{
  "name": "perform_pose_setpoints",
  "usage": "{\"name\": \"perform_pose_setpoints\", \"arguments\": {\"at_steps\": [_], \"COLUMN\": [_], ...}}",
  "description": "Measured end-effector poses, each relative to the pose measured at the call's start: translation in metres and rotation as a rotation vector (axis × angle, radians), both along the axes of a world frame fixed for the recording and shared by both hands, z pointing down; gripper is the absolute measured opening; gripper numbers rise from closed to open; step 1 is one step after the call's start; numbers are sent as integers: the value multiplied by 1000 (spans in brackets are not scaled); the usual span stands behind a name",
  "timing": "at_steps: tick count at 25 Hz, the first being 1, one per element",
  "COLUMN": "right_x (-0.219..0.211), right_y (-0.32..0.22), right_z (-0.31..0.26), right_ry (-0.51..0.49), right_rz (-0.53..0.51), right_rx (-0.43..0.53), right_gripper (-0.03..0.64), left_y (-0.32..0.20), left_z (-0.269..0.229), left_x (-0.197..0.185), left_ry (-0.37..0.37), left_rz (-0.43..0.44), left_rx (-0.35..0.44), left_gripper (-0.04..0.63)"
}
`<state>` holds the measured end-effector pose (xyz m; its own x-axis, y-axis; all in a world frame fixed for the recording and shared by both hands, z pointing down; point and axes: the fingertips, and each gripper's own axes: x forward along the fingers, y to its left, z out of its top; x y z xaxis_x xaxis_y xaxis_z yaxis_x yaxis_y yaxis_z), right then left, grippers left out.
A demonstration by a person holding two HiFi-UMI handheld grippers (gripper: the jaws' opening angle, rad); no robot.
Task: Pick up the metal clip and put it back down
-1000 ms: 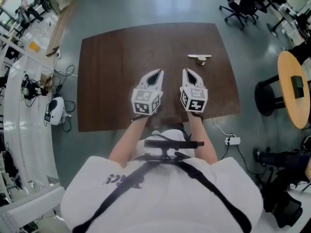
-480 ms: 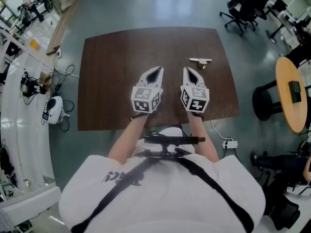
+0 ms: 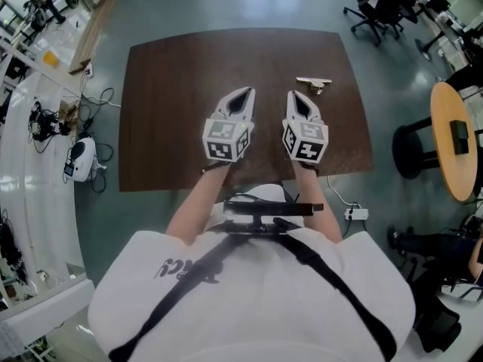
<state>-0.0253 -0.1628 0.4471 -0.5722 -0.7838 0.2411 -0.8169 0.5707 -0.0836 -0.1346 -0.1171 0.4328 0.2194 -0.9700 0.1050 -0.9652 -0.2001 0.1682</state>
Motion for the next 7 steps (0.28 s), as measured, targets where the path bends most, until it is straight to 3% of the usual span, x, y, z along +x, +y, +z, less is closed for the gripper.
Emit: {"name": "perform_pose_setpoints", "arguments": {"at_steps": [7], "right_x": [5], "right_y": [1], "right_z": [11], "right_ry": [9], "right_rz": [24], "right_rx": [-22], "right_gripper": [6], "left_y": [1], "left_z": [6], "left_x": [0], "left_ry": [0], "left_rz": [9], "left_rx": [-12], "left_gripper": [9]}}
